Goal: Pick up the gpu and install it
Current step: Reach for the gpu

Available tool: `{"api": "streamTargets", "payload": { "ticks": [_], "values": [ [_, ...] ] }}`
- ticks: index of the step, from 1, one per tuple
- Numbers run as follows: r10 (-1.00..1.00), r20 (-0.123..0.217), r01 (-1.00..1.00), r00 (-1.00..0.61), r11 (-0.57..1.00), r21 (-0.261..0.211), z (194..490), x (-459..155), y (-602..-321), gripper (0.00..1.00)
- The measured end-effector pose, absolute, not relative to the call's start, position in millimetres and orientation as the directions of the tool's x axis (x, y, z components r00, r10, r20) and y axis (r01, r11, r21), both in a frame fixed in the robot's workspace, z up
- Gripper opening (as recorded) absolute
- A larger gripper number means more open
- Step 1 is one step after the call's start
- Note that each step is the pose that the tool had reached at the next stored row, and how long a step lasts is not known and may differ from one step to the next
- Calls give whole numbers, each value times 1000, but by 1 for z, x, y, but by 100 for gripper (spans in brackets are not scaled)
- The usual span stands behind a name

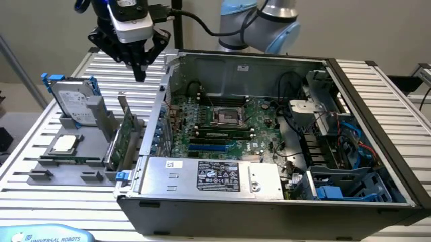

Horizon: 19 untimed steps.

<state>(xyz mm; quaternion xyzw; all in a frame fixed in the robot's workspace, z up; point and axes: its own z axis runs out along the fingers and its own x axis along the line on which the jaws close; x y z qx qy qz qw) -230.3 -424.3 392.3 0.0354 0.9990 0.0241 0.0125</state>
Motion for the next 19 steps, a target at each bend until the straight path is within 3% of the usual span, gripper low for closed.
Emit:
{"api": "streamTargets", "payload": {
  "ticks": [19],
  "values": [
    [71, -23, 70, -997, 996, 47, 375, -299, -435, 11]
  ]
}}
